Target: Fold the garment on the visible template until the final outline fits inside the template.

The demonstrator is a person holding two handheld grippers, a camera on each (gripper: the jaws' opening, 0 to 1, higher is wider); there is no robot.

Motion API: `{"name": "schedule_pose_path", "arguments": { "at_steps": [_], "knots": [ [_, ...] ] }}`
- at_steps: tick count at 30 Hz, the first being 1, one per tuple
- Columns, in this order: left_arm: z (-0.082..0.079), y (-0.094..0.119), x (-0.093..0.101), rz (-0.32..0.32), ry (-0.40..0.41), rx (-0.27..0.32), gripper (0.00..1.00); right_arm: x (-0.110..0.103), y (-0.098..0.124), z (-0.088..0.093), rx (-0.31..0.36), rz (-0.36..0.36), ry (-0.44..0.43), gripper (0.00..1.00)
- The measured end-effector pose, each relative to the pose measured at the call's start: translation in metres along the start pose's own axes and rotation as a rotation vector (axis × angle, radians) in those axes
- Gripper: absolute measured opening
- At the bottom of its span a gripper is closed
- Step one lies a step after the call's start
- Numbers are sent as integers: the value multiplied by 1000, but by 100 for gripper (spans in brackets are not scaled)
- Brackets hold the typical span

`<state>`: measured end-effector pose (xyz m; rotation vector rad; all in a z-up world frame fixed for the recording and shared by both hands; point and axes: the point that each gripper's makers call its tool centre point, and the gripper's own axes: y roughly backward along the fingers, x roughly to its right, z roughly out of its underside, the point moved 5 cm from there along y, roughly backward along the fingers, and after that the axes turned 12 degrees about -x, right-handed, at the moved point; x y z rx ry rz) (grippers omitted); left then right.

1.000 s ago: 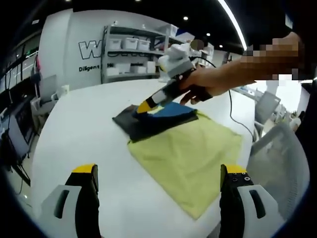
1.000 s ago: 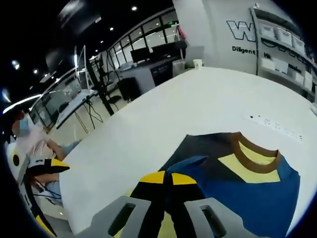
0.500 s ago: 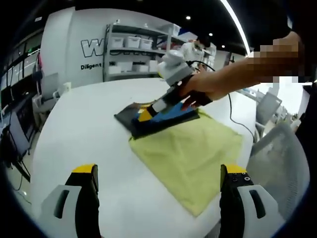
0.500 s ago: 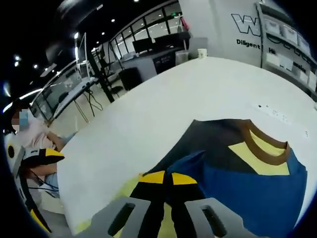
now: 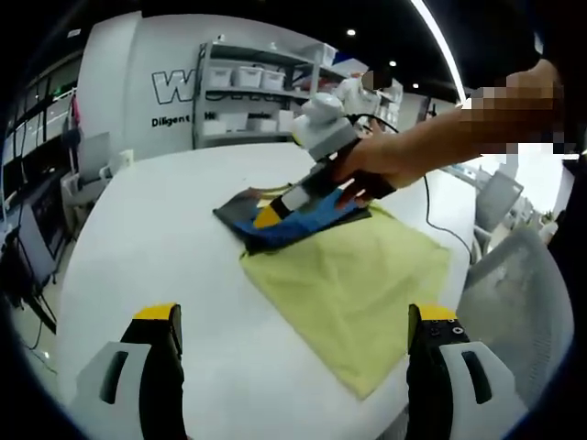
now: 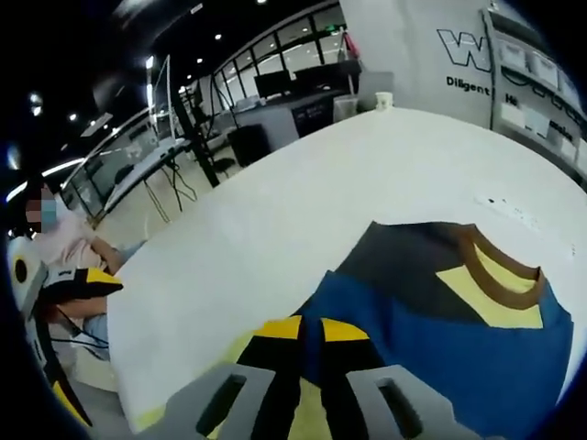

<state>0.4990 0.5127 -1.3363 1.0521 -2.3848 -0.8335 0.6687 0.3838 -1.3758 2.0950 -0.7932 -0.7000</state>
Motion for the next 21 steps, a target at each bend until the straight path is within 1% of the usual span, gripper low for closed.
{"name": "schedule_pose_path", "arguments": {
  "at_steps": [5, 9, 21],
  "knots": [
    [-1, -1, 1, 3, 0, 2, 99, 2, 4, 4, -6, 9, 25, 4],
    [-3, -2, 3, 6, -2, 4, 99, 7, 13, 8, 6, 13, 31, 7],
    [-9, -10, 9, 24, -25, 5, 99, 16, 50, 8, 74, 27, 107, 28]
  ]
}}
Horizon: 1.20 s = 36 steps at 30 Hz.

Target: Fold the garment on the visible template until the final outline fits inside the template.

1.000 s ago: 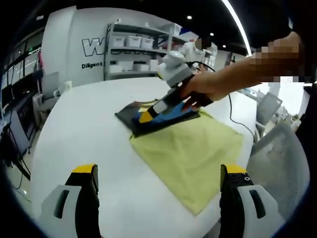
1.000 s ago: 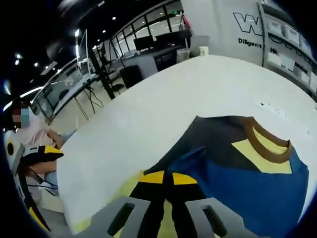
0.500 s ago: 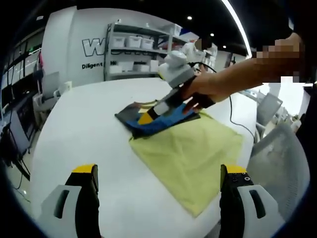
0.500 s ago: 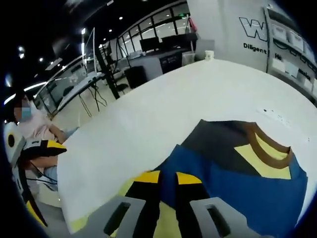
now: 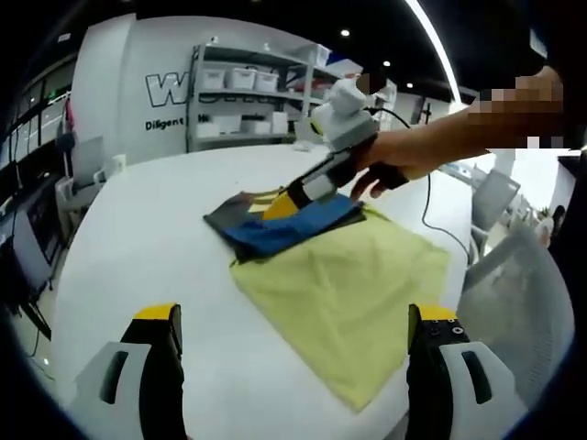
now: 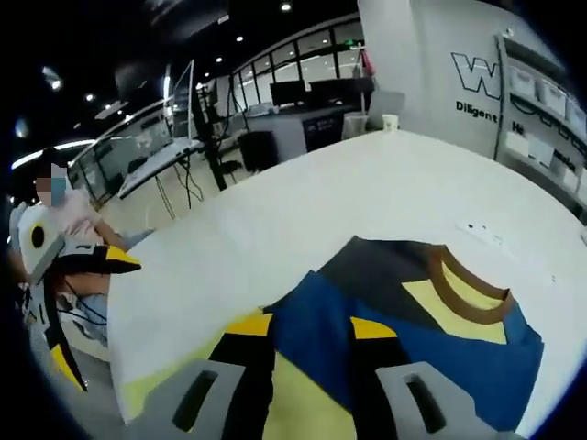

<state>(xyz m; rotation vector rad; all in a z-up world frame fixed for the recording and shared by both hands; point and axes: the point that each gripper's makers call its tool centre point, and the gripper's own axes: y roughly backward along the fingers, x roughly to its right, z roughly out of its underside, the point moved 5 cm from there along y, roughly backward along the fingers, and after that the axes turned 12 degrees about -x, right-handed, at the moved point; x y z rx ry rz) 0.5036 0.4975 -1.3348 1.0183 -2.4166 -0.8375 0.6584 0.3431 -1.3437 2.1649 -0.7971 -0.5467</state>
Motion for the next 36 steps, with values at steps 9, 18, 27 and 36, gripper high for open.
{"name": "schedule_pose_path", "arguments": {
  "at_steps": [9, 18, 27, 36],
  "knots": [
    [-7, -8, 7, 16, -18, 4, 99, 11, 26, 9, -7, 40, 49, 33],
    [-15, -14, 13, 28, -42, 3, 99, 29, 60, 25, 11, 80, 49, 36],
    [-22, -22, 19, 45, -64, -3, 99, 38, 82, 43, 14, 100, 49, 41],
    [-25, -26, 24, 58, -84, -13, 99, 36, 96, 59, 13, 104, 74, 45]
  ]
}}
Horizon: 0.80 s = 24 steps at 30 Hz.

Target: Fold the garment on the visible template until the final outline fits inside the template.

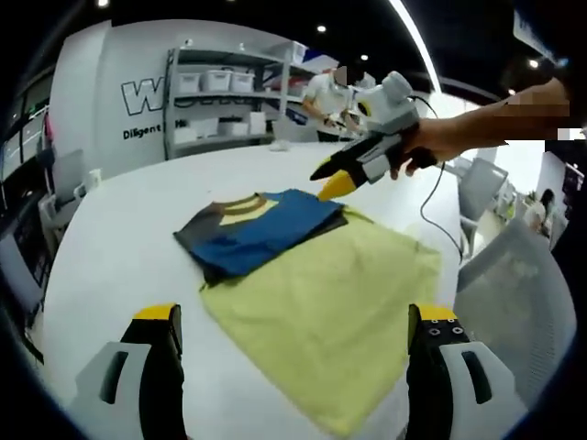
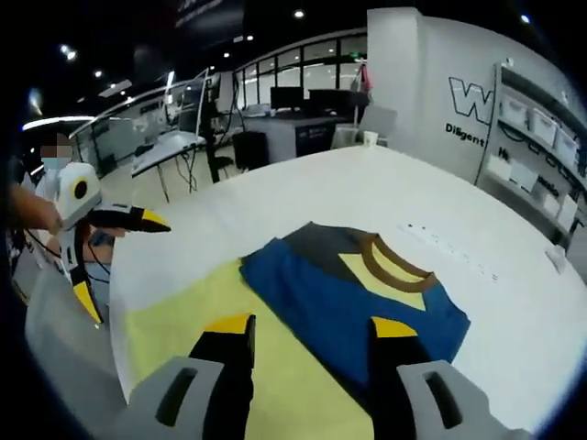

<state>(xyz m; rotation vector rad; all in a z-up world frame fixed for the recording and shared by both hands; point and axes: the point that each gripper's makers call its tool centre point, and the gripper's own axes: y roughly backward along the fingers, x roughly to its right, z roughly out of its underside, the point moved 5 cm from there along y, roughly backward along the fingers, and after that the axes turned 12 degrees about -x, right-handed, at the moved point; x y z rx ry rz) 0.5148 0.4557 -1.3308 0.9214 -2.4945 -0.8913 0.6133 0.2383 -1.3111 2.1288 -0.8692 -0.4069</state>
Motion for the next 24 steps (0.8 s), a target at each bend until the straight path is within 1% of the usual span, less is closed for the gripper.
{"name": "schedule_pose_path", "arguments": {
  "at_steps": [7, 13, 17, 24],
  "knots": [
    [-1, -1, 2, 4, -11, 1, 99, -3, 9, 13, 8, -2, 17, 48],
    [1, -3, 5, 20, -38, -20, 99, -5, 18, 27, 1, -6, 37, 51],
    [3, -4, 6, 31, -41, -31, 99, -6, 23, 38, -2, -14, 28, 51],
    [8, -8, 13, 53, -70, -58, 99, -8, 32, 57, -17, -29, 46, 53]
  ]
}}
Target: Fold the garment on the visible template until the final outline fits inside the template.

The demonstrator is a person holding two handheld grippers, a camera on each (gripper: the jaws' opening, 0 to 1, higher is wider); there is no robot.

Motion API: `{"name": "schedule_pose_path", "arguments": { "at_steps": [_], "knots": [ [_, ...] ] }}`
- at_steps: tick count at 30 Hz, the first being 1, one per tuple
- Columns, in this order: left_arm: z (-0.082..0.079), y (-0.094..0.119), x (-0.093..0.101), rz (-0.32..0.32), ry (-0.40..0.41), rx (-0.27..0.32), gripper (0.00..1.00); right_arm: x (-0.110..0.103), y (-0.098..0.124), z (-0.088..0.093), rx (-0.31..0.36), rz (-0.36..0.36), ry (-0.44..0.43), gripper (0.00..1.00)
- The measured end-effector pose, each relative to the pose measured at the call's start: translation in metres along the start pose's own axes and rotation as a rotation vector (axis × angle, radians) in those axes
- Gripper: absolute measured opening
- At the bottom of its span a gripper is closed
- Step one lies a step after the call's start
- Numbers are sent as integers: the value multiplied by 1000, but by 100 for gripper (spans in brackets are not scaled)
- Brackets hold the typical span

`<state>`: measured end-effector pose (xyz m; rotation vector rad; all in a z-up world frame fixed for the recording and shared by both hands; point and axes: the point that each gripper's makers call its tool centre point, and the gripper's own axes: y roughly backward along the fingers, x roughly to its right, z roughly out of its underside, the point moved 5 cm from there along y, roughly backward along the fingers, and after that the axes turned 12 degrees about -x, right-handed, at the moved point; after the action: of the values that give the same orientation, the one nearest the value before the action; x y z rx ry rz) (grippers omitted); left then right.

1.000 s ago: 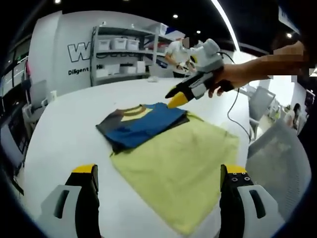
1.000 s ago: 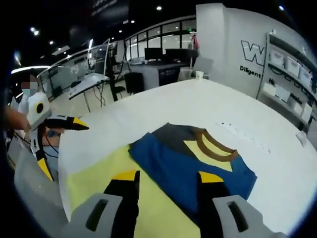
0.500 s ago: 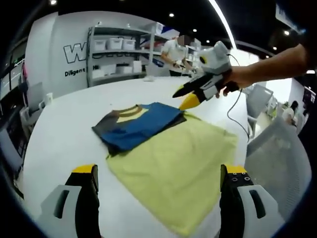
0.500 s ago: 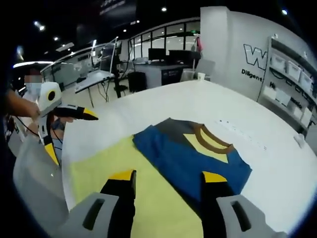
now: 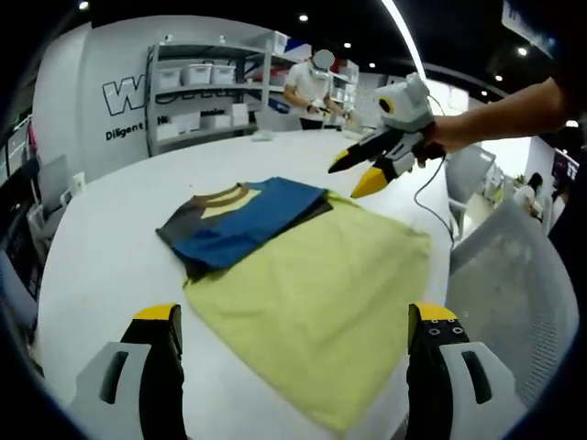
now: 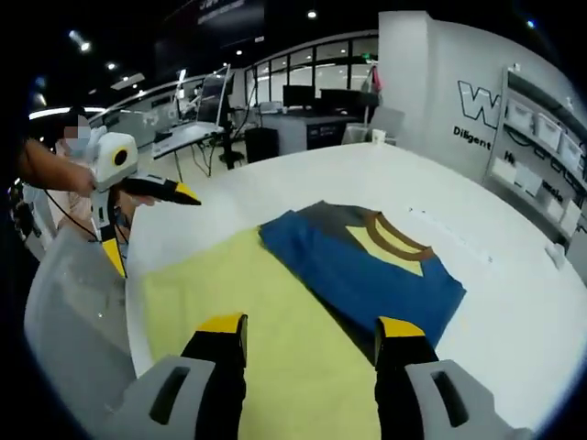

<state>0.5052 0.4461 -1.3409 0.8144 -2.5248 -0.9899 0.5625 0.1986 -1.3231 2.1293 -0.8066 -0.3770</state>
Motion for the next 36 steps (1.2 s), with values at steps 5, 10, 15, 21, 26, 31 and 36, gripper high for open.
{"name": "schedule_pose_path", "arguments": {
  "at_steps": [5, 10, 15, 21, 26, 31, 36],
  "knots": [
    [3, -4, 4, 13, -21, -17, 99, -1, 4, 12, -12, 3, -4, 53],
    [10, -6, 11, 32, -43, -39, 99, -7, 6, 26, -22, -11, -7, 53],
    [18, -8, 16, 44, -53, -67, 99, -14, 8, 39, -34, -21, -9, 54],
    [24, -10, 22, 59, -87, -100, 99, -23, 11, 52, -55, -39, 25, 57],
    [28, -11, 25, 71, -129, -130, 98, -32, 16, 65, -57, -53, 30, 57],
    [34, -13, 27, 83, -165, -161, 94, -39, 21, 84, -81, -63, 48, 57],
    [41, -17, 29, 99, -202, -198, 90, -41, 27, 103, -111, -68, 47, 55]
  ]
}}
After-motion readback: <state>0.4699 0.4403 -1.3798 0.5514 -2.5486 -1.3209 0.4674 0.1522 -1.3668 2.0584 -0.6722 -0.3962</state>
